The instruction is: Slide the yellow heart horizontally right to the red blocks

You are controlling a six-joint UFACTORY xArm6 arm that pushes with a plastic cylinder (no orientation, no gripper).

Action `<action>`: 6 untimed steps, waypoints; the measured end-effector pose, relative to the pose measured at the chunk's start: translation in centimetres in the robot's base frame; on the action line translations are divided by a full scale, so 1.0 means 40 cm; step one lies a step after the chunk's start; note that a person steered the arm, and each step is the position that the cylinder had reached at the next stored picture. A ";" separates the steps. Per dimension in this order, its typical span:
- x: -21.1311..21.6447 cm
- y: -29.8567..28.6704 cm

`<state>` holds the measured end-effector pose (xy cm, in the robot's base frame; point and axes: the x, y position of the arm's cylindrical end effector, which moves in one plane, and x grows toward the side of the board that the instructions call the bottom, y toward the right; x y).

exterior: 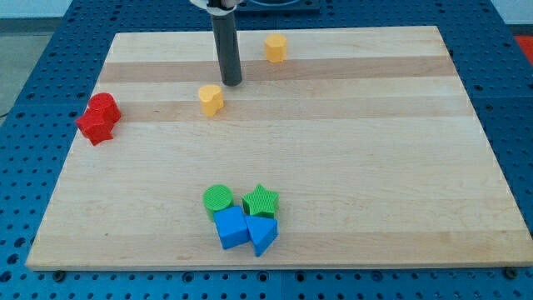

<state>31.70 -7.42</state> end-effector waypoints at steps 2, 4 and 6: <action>0.232 -0.227; 0.186 -0.097; 0.129 0.117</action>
